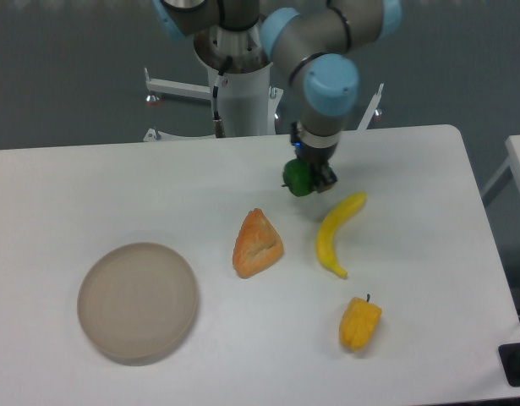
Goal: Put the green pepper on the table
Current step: 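Carry the green pepper in the gripper past the banana and lower it, then open the gripper to release the green pepper onto the table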
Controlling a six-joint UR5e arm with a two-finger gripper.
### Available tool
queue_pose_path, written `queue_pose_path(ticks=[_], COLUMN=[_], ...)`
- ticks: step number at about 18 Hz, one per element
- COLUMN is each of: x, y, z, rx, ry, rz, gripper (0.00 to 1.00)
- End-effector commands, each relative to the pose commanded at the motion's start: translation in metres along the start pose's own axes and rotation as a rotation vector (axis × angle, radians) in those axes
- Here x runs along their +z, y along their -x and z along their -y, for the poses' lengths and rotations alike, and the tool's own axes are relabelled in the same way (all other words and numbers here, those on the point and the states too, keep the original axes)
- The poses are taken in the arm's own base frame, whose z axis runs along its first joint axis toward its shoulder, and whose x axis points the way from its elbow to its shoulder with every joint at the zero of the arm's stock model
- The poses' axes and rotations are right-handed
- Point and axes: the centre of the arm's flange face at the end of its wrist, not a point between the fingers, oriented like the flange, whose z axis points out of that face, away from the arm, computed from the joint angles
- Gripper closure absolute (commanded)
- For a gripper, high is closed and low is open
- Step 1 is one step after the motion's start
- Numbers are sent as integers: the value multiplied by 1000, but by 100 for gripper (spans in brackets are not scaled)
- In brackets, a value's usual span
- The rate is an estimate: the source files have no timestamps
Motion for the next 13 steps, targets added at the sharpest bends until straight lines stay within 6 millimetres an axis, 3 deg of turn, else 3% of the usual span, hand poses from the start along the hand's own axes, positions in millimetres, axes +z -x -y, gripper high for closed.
queue_pose_path(ticks=[2, 3, 4, 5, 6, 7, 10, 13], x=[7, 11, 13, 16, 18, 19, 6, -24], y=[-2, -2, -2, -2, -3, -2, 3, 19], z=[12, 12, 18, 23, 27, 27, 25, 16], rx=[20, 21, 34, 46, 49, 49, 48, 30], ry=[6, 6, 6, 8, 9, 9, 5, 4], rz=[2, -4, -10, -14, -18, -22, 6, 64], gripper=[91, 80, 59, 47, 29, 0, 0, 0])
